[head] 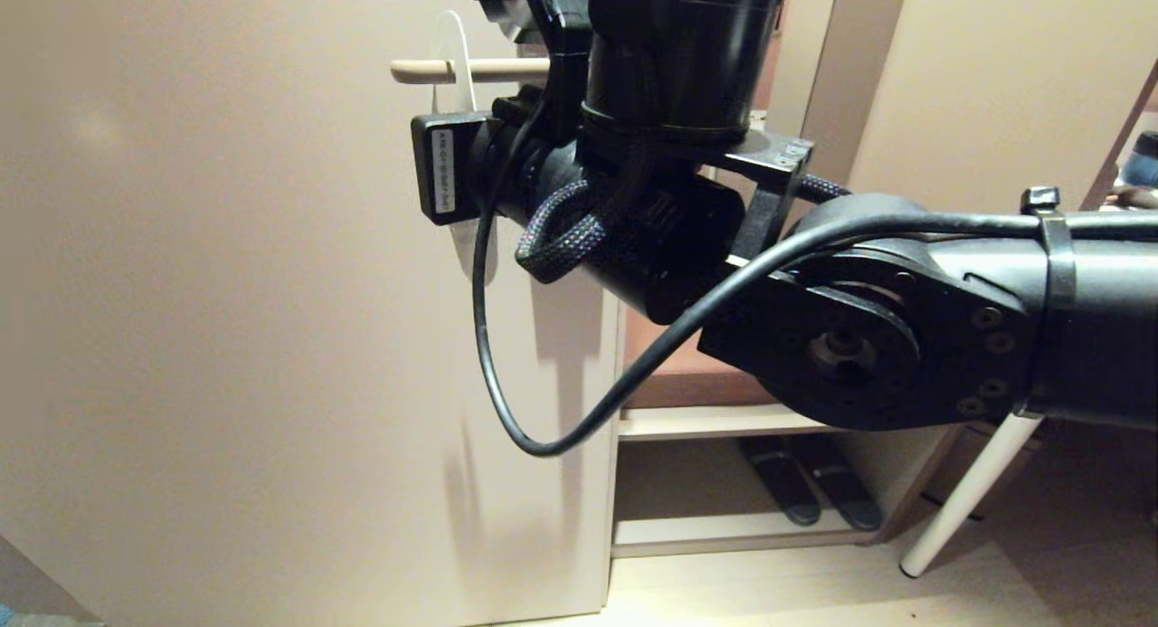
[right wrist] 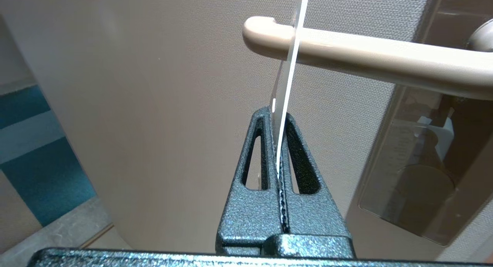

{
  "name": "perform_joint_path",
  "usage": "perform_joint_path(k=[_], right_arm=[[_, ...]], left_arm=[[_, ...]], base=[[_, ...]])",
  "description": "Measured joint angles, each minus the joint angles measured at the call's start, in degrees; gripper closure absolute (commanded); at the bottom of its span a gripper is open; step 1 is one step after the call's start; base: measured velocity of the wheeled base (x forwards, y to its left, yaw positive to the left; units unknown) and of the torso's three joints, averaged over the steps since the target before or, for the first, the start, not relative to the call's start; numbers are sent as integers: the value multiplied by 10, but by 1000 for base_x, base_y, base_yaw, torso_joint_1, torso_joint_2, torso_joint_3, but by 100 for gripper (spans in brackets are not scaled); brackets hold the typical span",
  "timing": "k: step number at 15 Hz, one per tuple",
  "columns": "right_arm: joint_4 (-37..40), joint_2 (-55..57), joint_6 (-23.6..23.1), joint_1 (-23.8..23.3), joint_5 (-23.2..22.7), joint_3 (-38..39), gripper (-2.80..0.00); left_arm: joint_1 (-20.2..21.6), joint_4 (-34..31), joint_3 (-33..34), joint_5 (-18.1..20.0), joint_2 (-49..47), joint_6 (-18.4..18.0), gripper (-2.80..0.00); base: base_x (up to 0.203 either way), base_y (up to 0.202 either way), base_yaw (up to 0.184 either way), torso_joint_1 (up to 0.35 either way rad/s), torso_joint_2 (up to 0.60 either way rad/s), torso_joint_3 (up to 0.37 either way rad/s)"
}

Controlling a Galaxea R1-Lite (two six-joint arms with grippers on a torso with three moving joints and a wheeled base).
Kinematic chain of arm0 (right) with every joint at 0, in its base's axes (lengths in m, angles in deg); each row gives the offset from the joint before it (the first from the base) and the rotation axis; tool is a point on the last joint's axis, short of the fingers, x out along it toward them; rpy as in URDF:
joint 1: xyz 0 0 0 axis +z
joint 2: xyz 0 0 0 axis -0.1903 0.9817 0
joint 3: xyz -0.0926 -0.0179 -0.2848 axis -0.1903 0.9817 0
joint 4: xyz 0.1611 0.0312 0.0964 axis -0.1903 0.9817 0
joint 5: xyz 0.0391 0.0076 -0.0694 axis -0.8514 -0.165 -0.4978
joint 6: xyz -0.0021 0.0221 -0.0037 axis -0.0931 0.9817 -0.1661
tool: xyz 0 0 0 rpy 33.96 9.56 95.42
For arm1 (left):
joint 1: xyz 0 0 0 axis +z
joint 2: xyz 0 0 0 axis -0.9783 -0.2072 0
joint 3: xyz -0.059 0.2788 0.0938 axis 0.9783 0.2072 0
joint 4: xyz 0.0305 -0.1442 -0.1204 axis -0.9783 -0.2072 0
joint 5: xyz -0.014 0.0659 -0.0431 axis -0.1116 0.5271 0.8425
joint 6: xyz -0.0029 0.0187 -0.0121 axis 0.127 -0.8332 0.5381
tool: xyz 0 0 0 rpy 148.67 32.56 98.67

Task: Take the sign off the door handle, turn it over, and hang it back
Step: Take down the sign

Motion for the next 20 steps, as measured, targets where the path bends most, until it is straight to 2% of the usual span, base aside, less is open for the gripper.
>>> perform_joint_path(k=[9,12,20], right_arm=[[-66,29,-20,3,15,-4,0],[-70,37,-20,4,31,-2,0],[-82,50,-24,12,32,-6,0]], left_arm=[[0,0,0,0,0,0,0],[0,0,0,0,0,0,0],[0,0,0,0,0,0,0]], base=[[0,0,0,0,0,0],[0,0,0,0,0,0],[0,0,0,0,0,0]])
